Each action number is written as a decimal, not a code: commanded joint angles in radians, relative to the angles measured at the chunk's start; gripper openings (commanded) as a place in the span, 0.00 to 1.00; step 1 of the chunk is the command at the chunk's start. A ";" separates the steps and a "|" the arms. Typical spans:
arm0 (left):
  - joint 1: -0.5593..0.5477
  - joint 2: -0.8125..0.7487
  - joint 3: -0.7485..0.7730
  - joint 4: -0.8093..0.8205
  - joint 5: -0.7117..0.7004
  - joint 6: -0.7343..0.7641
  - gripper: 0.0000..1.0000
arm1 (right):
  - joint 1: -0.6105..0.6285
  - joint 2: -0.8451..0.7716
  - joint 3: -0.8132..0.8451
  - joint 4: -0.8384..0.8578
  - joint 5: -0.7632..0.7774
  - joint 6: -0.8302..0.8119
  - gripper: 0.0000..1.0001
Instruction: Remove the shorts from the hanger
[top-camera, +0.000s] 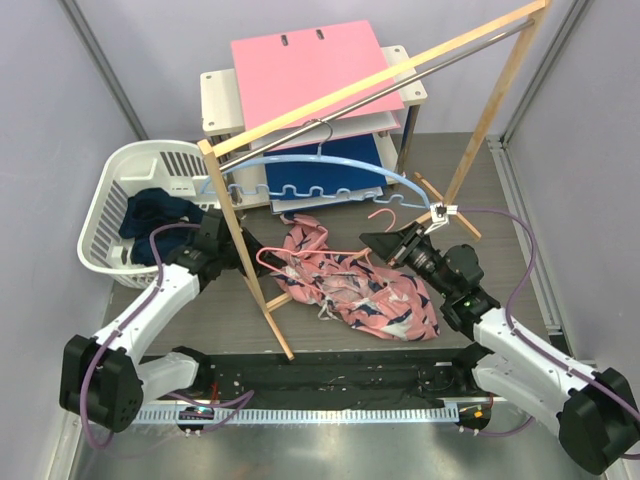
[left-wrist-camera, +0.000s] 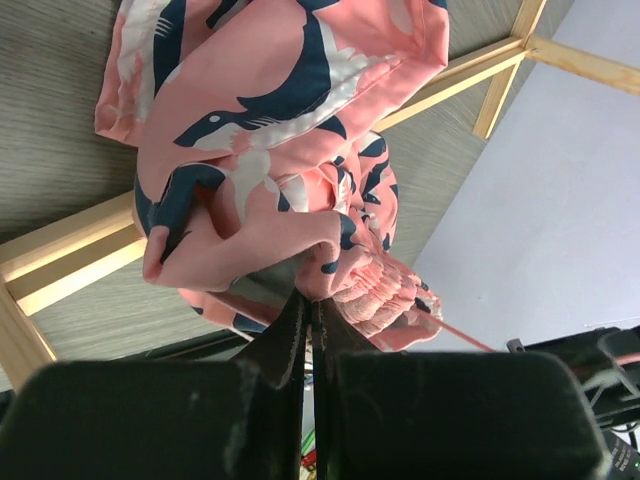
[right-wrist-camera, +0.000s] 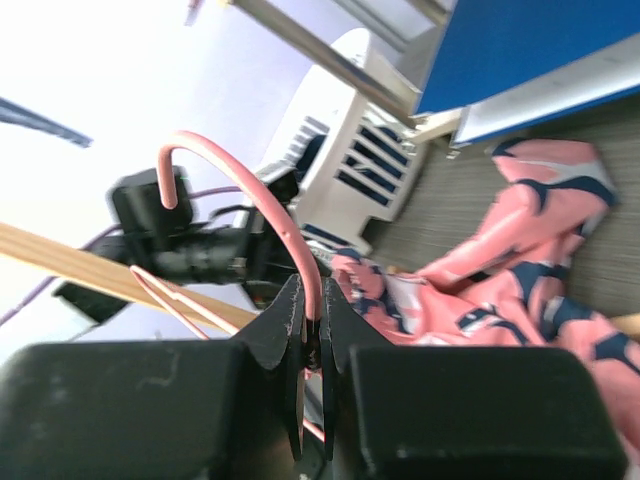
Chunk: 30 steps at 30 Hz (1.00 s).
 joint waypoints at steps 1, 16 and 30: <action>-0.006 0.002 -0.014 0.064 0.041 -0.021 0.00 | -0.003 0.012 0.012 0.246 -0.053 0.095 0.01; -0.030 0.016 -0.060 0.110 0.067 -0.041 0.00 | -0.002 0.119 0.029 0.546 -0.262 0.147 0.01; -0.032 0.039 -0.050 0.118 0.062 -0.029 0.00 | -0.002 -0.172 -0.063 0.273 -0.185 -0.002 0.01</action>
